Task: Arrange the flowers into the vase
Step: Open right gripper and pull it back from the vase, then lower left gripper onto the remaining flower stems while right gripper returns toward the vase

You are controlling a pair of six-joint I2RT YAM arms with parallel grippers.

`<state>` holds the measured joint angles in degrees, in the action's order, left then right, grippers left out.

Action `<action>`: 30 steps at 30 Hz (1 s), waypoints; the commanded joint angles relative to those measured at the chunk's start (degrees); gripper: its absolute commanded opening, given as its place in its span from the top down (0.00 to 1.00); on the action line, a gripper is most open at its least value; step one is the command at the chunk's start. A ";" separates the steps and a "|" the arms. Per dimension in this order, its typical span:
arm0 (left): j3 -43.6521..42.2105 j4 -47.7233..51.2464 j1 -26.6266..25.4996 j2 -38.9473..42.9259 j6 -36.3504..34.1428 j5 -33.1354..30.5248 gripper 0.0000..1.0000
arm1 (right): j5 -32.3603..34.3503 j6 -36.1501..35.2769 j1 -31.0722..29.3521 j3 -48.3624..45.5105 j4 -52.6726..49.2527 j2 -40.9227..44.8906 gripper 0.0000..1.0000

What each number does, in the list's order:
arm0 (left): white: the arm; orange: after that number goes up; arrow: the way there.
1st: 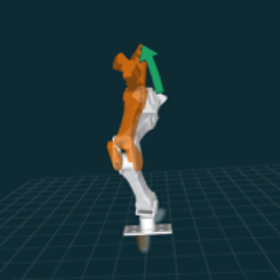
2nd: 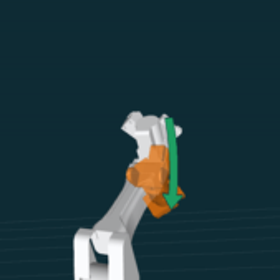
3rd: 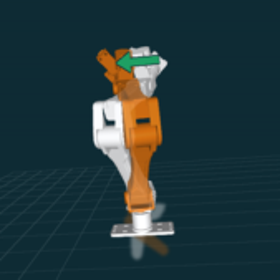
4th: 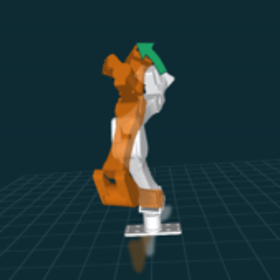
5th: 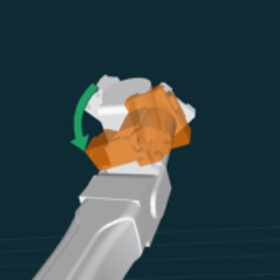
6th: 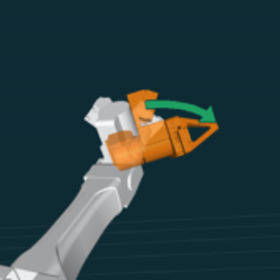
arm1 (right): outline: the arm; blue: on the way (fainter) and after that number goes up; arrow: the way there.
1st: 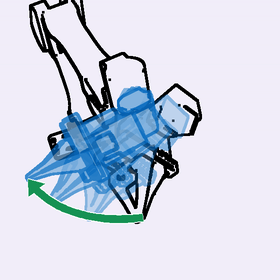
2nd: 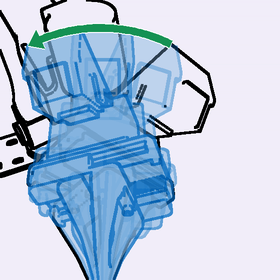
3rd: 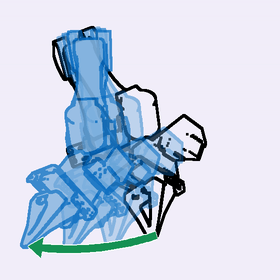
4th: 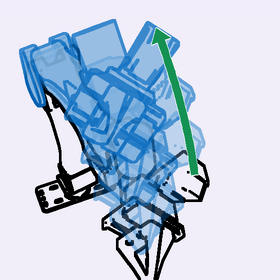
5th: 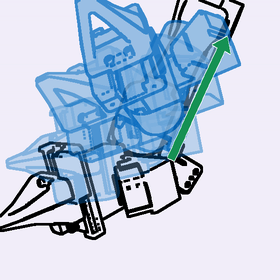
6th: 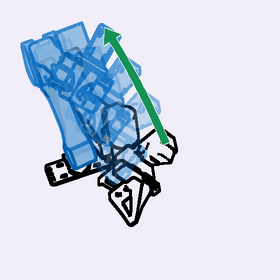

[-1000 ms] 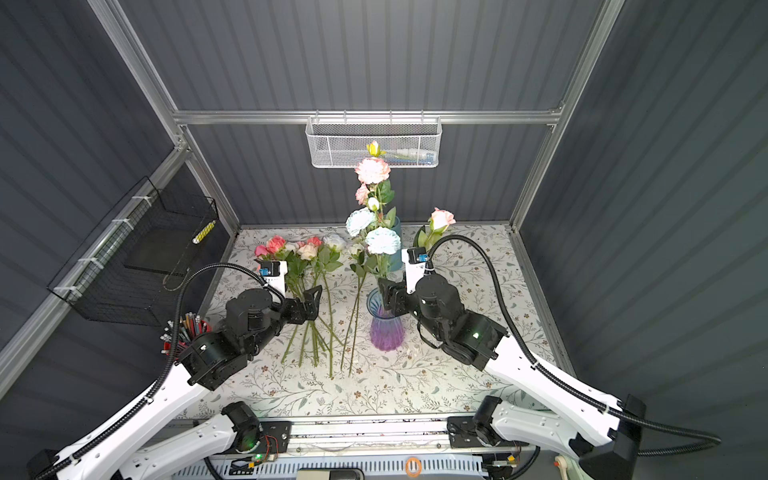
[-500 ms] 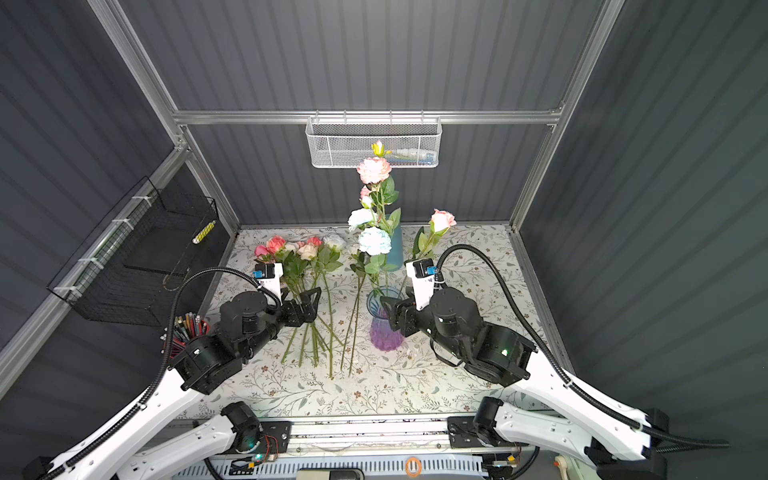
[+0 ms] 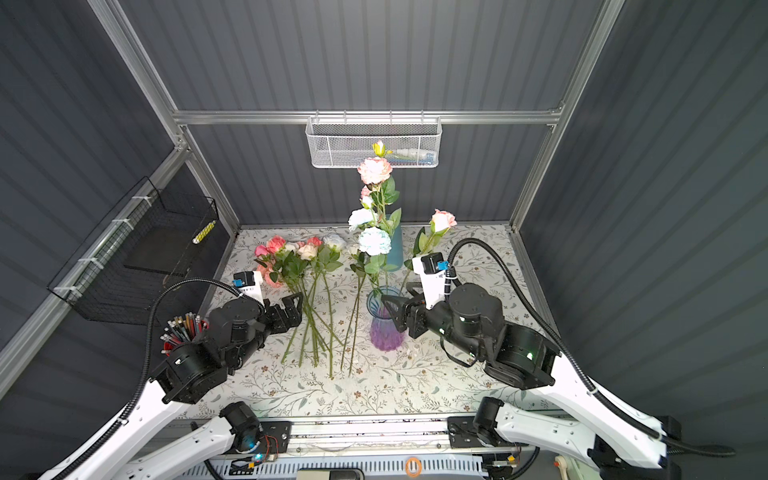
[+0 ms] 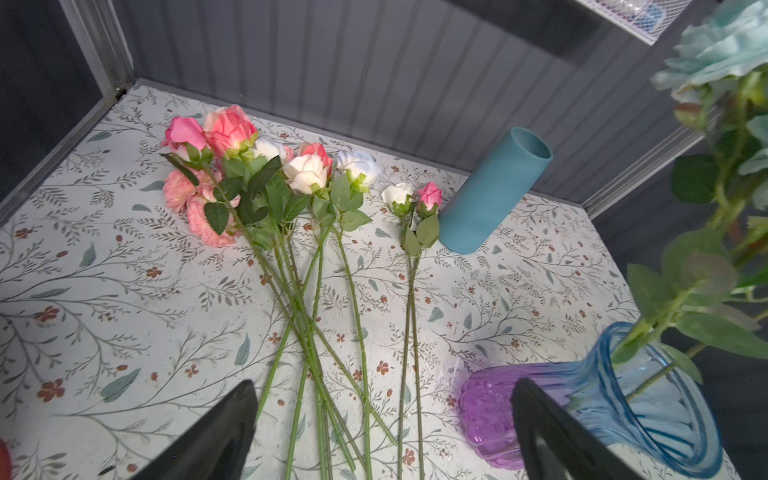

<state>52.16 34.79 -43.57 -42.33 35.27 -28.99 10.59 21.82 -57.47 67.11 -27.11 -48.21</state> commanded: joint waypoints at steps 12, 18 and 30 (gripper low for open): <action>6.52 8.98 -0.34 -6.02 1.80 -0.97 0.07 | 7.57 -7.85 -0.36 6.96 -2.38 6.15 0.26; 8.93 5.03 0.01 -18.88 -2.91 1.48 0.26 | 19.35 -4.49 -0.35 6.94 -10.36 10.69 0.31; 18.69 -2.51 12.94 -54.53 -3.79 23.31 0.50 | 25.98 7.31 -0.35 -2.32 -19.01 21.06 0.54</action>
<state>66.41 33.19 -30.24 -92.71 32.32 -10.24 33.69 25.85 -57.49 65.32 -43.35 -27.77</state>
